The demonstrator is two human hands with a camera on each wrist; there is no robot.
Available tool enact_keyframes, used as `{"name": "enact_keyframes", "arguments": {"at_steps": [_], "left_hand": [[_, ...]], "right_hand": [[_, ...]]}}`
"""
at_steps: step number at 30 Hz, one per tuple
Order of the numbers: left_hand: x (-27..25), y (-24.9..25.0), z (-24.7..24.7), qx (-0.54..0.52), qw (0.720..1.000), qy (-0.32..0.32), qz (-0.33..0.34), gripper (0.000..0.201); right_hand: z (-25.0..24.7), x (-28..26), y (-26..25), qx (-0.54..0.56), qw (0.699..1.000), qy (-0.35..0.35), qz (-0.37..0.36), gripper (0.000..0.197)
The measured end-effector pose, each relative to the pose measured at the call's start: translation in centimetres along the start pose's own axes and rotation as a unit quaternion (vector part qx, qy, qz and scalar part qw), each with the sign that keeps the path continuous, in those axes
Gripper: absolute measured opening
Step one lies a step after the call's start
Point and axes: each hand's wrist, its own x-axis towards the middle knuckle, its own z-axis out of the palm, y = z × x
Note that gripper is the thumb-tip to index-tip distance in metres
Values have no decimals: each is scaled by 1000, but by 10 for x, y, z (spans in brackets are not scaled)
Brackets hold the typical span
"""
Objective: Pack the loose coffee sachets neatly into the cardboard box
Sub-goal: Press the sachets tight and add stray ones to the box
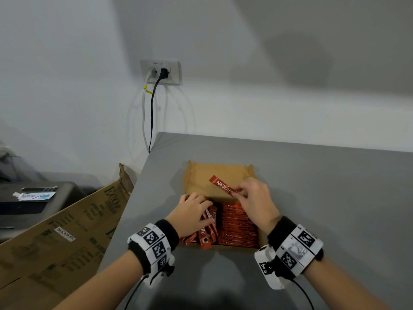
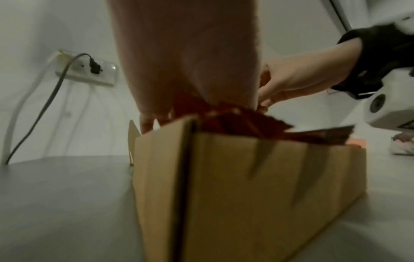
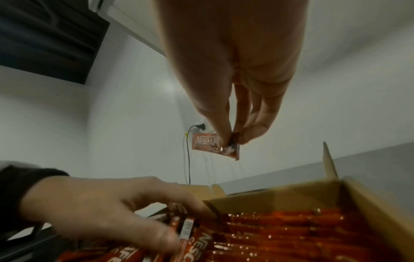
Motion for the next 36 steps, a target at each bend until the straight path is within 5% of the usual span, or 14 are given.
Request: {"name": "enact_keyframes", "arguments": {"at_steps": [3,5,9,15,25,36], "left_hand": [[-1,1,12,69,998,-2,7,95],[-3,1,16,70,997,12,8,100],[-7,0,14,51,999,11,12,91],[-9,2,8,-26,998,54,13,50],[-16,-8,-5,-178,962,205,-26,14],[-2,-28,-6,-90,983,148,-60,26]], "right_hand": [[8,10,-6,1,998,-64,1,16],[16,17,-12,-15,995,-101,-6,15],[31,27,-25,-56,988,-139,-38,13],[40,37,-38,-128,972,-181,-76,17],[37,36,-53,-200,948,-224,-105,21],[40,41,-51,-234,947,-206,-85,18]]}}
